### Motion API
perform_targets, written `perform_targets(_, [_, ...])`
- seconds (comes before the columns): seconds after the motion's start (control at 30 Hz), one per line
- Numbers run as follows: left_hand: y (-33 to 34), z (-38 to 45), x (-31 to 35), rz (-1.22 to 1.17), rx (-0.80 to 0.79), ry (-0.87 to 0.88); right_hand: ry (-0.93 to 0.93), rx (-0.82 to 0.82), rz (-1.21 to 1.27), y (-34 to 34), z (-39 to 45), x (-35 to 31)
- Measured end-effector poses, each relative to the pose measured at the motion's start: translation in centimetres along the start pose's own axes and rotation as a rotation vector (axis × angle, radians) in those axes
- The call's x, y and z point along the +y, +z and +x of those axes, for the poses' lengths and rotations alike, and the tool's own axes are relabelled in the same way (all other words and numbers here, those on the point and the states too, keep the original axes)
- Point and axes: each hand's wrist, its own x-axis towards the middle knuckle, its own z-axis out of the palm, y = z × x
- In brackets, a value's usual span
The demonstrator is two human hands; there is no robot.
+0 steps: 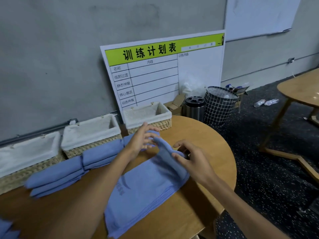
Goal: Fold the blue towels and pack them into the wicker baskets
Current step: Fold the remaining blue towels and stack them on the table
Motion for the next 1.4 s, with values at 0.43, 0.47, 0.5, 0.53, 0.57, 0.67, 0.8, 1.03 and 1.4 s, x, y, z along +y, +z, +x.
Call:
perform_targets(0.43, [-8.7,-11.6,-0.7,-0.014,0.124,0.048,-0.225,-0.289,-0.12,8.8,-3.6,-7.9])
perform_targets(0.47, [-9.1,-12.3,-1.2,-0.027,0.144,0.054,-0.252,-0.309,-0.146,9.6,-3.9,-8.3])
perform_targets(0.5, [-9.5,-12.9,-1.6,-0.041,0.165,0.062,-0.28,-0.326,-0.162,10.3,-4.2,-8.6])
perform_targets(0.53, [-9.8,-13.5,-2.2,-0.046,0.187,0.068,-0.295,-0.34,-0.165,11.0,-4.5,-8.8])
perform_targets(0.57, [-10.1,-14.0,-2.8,-0.037,0.206,0.066,-0.3,-0.356,-0.164,11.8,-4.7,-9.0])
perform_targets(0.67, [-10.7,-15.3,-5.2,0.049,0.242,0.03,-0.296,-0.442,-0.214,13.7,-5.2,-9.4])
perform_targets(0.8, [-11.1,-15.8,-8.3,0.232,0.273,0.006,-0.256,-0.527,-0.254,14.3,-5.6,-9.5])
perform_targets(1.03, [-8.2,-14.6,-7.7,0.554,0.373,0.221,-0.104,-0.162,-0.297,12.4,-1.7,-6.1])
perform_targets(1.4, [-5.7,-14.3,-10.2,1.224,0.257,0.167,-0.078,-0.228,-0.48,11.5,-2.4,0.4])
